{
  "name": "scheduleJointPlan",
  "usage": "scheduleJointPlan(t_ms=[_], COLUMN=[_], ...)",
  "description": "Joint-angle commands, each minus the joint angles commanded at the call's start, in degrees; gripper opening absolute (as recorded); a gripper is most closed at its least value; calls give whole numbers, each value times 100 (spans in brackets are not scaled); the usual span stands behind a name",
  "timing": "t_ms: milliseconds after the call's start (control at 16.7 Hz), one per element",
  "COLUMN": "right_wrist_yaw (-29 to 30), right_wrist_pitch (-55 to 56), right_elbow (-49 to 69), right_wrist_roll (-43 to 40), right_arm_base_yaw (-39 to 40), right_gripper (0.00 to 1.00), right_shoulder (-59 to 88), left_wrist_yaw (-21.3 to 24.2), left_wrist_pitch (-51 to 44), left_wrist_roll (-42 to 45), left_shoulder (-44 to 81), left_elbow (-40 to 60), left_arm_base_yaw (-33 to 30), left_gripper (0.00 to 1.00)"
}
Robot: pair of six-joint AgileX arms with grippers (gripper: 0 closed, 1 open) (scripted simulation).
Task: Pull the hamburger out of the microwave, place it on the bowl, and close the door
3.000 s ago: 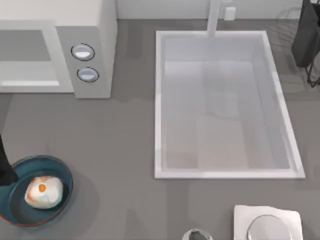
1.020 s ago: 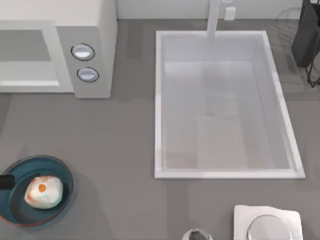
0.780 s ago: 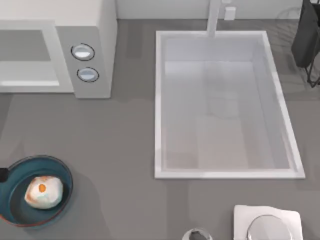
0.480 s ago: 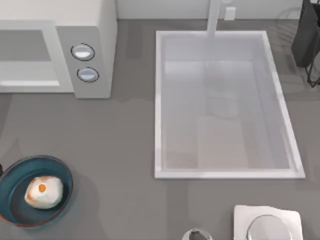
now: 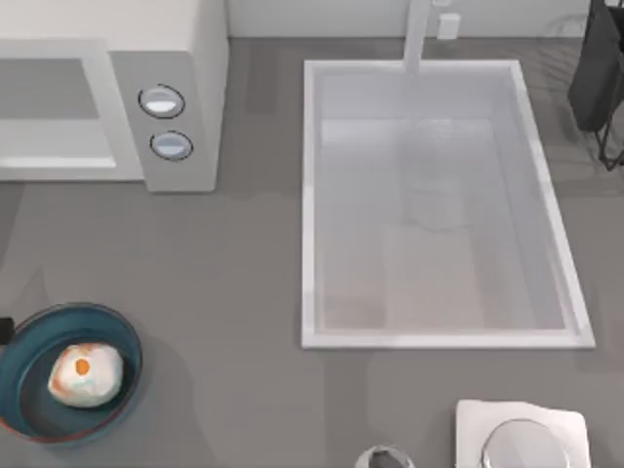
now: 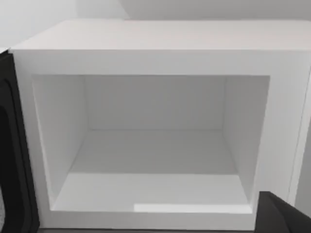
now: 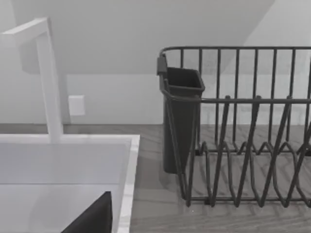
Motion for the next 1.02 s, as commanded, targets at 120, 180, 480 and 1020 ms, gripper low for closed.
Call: scheduleJointPlan(t_ms=[120, 180, 480, 1020], right_wrist_yaw=[0, 0, 0, 0], right_wrist_pitch=[0, 0, 0, 0], right_elbow=[0, 0, 0, 0], right_wrist_roll=[0, 0, 0, 0], right_arm_base_yaw=[0, 0, 0, 0], right_gripper=[100, 100, 100, 100], right_shoulder=[0, 0, 0, 0], left_wrist_yaw=[-221, -244, -325, -1289], left_wrist_pitch=[167, 190, 263, 920], left_wrist_roll=[2, 2, 1, 20], left_shoulder=[120, 139, 223, 1321], left_elbow=[-43, -50, 14, 435], left_arm_base_yaw=[-220, -244, -321, -1295], left_gripper=[0, 0, 0, 0])
